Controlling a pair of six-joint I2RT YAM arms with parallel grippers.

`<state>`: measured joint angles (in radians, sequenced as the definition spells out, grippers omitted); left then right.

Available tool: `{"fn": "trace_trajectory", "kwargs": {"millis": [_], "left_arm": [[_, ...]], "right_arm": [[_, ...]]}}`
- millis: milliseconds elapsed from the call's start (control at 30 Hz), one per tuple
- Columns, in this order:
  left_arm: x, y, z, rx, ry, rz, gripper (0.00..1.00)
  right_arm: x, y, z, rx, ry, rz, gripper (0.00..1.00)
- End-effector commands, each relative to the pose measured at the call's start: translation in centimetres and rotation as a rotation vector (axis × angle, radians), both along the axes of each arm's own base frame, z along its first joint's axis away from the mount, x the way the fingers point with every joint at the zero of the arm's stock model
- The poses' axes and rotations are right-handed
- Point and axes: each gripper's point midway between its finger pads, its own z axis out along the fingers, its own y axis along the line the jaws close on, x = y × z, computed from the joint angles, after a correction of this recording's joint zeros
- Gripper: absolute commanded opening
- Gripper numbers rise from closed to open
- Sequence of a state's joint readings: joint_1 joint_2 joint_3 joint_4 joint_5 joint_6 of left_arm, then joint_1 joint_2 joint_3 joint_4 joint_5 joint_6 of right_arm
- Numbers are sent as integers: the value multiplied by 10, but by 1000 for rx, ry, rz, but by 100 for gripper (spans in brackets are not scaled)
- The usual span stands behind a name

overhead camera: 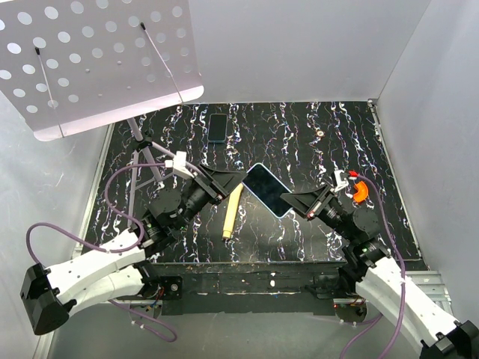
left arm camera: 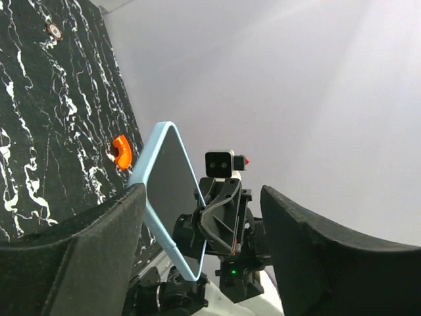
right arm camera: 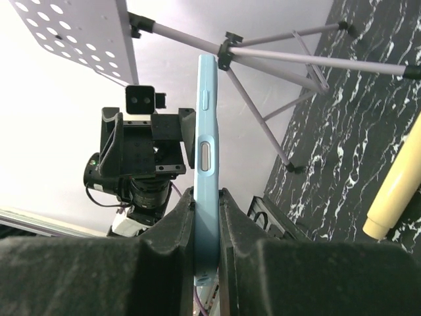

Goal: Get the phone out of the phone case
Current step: Adjust the phone.

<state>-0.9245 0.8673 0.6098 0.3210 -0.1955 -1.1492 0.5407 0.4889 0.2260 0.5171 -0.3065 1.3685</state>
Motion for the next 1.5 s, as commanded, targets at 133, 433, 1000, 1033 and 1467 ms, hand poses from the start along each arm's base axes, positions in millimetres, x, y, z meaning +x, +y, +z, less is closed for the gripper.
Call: {"fn": "trace_trajectory", "kwargs": {"millis": [133, 433, 1000, 1033, 1467], "left_arm": [[4, 4, -13, -29, 64, 28, 80], [-3, -40, 9, -103, -89, -157, 38], [-34, -46, 8, 98, -291, -701, 0], [-43, -47, 6, 118, -310, -792, 0], [-72, -49, 14, 135, -334, -1195, 0]], "right_arm": [[-8, -14, 55, 83, -169, -56, 1], [-11, -5, 53, 66, -180, 5, 1], [-65, 1, -2, -597, -232, 411, 89], [-68, 3, -2, -604, -229, 462, 89], [-72, 28, 30, -492, -342, 726, 46]]}}
